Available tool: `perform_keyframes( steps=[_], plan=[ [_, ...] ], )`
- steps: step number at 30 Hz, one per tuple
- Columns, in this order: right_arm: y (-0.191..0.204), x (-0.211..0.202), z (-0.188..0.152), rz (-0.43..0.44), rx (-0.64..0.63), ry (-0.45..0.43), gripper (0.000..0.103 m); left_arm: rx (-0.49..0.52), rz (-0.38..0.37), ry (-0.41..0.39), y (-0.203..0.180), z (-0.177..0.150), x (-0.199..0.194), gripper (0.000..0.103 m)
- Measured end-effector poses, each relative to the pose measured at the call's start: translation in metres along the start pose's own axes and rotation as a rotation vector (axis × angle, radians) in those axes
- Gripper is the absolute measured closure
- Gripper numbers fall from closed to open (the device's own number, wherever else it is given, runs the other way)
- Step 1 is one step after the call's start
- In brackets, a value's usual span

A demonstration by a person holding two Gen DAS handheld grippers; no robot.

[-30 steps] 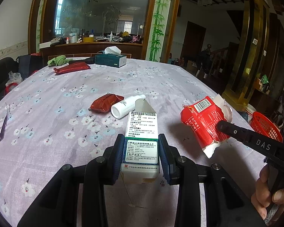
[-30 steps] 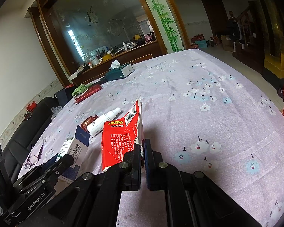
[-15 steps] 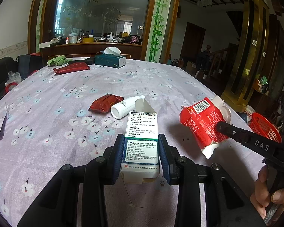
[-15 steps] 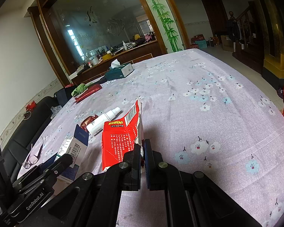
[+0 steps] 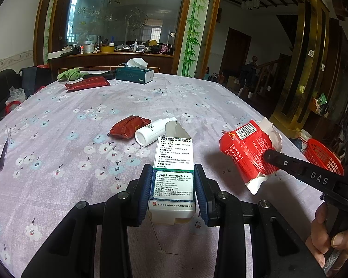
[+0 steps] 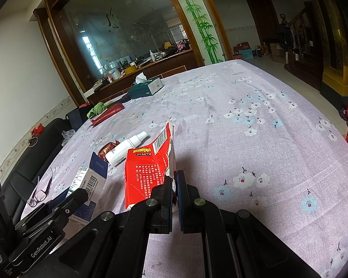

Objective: Collect trash

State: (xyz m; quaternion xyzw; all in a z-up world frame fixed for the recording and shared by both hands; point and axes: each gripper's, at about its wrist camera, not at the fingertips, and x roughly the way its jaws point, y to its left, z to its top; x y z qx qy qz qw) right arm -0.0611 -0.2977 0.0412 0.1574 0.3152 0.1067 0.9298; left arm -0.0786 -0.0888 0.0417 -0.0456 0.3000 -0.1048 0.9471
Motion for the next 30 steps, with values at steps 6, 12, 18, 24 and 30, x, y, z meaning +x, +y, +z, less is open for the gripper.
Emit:
perform_keyframes(
  steps=[6,12,18,24,30],
  plan=[
    [0.0000,0.0000,0.0001,0.000,0.000,0.000,0.099,0.000,-0.001,-0.001,-0.0002,-0.0002,0.0001,0.069],
    [0.0000,-0.0001,0.0002,0.000,0.000,0.000,0.099,0.000,-0.001,-0.001,0.0004,-0.0007,-0.0003,0.069],
    [-0.0016,0.0006,0.0011,-0.004,0.002,0.000,0.099,0.000,-0.001,-0.002,0.0001,-0.0005,-0.0003,0.069],
    [-0.0063,0.0049,0.0030,-0.034,0.008,0.003,0.099,0.000,-0.002,0.001,-0.0015,0.0010,0.0007,0.069],
    [-0.0062,-0.0009,-0.0014,-0.072,0.009,0.015,0.099,-0.005,-0.015,-0.005,-0.0042,0.0036,0.0021,0.069]
  ],
)
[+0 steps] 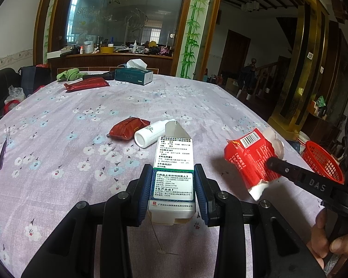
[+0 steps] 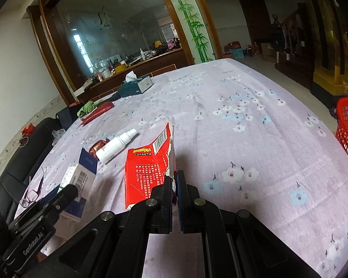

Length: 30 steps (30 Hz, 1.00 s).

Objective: Collect trash
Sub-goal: 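Carry both items over the red wastebasket and open both tools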

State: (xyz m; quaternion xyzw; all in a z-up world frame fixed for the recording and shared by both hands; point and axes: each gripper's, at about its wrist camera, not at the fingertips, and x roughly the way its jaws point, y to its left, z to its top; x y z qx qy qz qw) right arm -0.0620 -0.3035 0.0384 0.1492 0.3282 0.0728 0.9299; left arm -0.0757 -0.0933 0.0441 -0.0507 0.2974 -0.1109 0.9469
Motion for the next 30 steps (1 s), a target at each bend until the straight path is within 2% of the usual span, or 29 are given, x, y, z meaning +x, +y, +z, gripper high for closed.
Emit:
perform_keyframes(
  steps=[8,19,30],
  plan=[
    [-0.005,-0.033,0.004,-0.017,0.016,-0.029,0.099,-0.040,-0.041,0.041,-0.006,0.003,0.000,0.069],
    [-0.008,-0.077,0.013,0.003,0.057,-0.062,0.099,-0.033,-0.105,-0.009,-0.019,0.027,-0.036,0.069],
    [-0.013,-0.095,0.020,-0.001,0.070,-0.081,0.099,-0.050,-0.162,0.009,-0.018,0.032,-0.049,0.069]
  ],
)
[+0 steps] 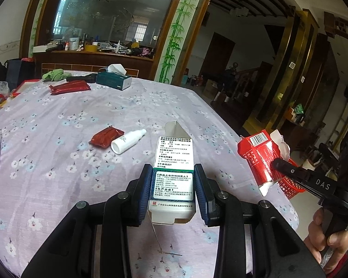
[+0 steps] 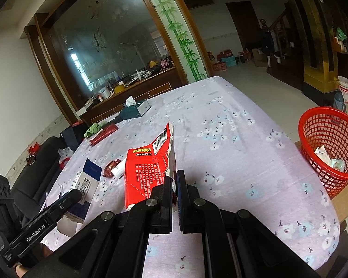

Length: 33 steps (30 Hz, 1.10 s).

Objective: Collect trash
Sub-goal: 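Carry both items over the red wastebasket and open both tools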

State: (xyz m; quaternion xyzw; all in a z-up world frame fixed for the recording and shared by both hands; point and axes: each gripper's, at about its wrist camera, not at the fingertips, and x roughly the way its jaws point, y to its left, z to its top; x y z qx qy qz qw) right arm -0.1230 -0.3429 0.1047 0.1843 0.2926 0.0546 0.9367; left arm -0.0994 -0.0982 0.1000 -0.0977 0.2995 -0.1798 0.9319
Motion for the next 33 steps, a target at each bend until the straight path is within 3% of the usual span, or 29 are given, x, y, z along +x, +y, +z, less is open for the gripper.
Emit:
perform_keyframes(
  steps=[15,24,33],
  plan=[
    [-0.037,-0.019,0.008,-0.039,0.076,-0.024,0.099,0.053,-0.050,0.039,-0.034,0.007,0.015,0.069],
    [-0.104,-0.052,0.024,-0.132,0.184,-0.088,0.099,0.149,-0.176,0.112,-0.114,0.011,0.050,0.069],
    [-0.198,-0.093,0.042,-0.329,0.310,-0.167,0.099,0.238,-0.337,0.221,-0.218,0.010,0.107,0.069]
  ],
)
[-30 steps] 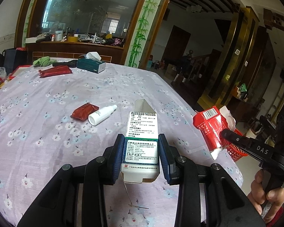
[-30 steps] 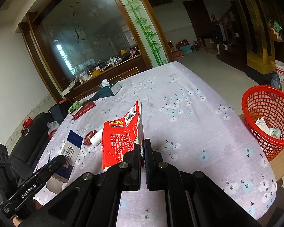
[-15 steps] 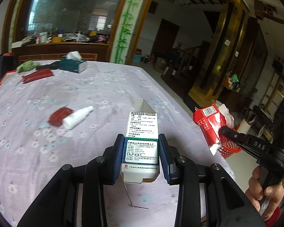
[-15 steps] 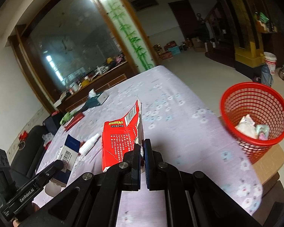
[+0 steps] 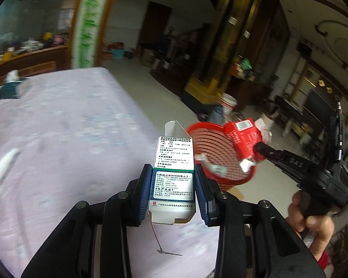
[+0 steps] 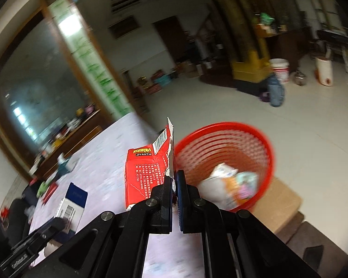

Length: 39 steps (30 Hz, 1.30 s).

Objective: Collect trash
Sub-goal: 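Carry both items over the red wastebasket and open both tools, then grasp the red candy wrapper with the left tool while the right tool approaches the white spray bottle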

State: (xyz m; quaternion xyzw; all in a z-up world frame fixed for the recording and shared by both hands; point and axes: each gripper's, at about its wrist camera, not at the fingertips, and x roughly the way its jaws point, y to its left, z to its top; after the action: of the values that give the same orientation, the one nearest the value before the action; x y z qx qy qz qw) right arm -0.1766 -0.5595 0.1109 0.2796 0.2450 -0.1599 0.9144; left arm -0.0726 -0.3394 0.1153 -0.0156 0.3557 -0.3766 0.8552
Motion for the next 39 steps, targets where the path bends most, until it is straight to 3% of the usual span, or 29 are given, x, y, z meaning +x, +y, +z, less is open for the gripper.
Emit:
perform_keyframes(
  steps=[8,9,10,11,13,15,22,30,35,39],
  plan=[
    [-0.045,0.022,0.028,-0.107,0.047,0.008,0.097,0.068,-0.079,0.077,-0.061,0.033,0.085,0.069],
    [-0.048,0.028,0.031,-0.132,0.038,0.012,0.097,0.068,-0.080,0.087,-0.065,0.036,0.093,0.068],
    [-0.050,0.033,0.033,-0.152,0.030,0.021,0.097,0.059,-0.086,0.107,-0.069,0.039,0.106,0.060],
    [-0.052,0.035,0.035,-0.158,0.025,0.028,0.092,0.052,-0.096,0.125,-0.069,0.040,0.112,0.052],
    [-0.057,0.034,0.038,-0.154,0.030,0.037,0.077,0.040,-0.102,0.130,-0.068,0.039,0.114,0.052],
    [-0.056,0.027,0.037,-0.160,0.021,0.022,0.069,0.051,-0.105,0.119,-0.066,0.035,0.107,0.050],
    [-0.023,0.013,0.028,-0.150,-0.104,0.038,0.068,0.023,-0.076,0.066,-0.035,0.016,0.057,0.044],
    [0.053,0.021,-0.019,0.075,-0.201,0.176,0.066,-0.052,0.038,-0.001,0.033,-0.012,-0.019,0.042],
    [0.095,0.035,-0.051,0.162,-0.255,0.258,0.066,-0.135,0.117,-0.033,0.093,-0.029,-0.063,0.042],
    [0.123,0.046,-0.074,0.222,-0.279,0.324,0.066,-0.205,0.221,-0.067,0.146,-0.035,-0.098,0.042]
  ],
)
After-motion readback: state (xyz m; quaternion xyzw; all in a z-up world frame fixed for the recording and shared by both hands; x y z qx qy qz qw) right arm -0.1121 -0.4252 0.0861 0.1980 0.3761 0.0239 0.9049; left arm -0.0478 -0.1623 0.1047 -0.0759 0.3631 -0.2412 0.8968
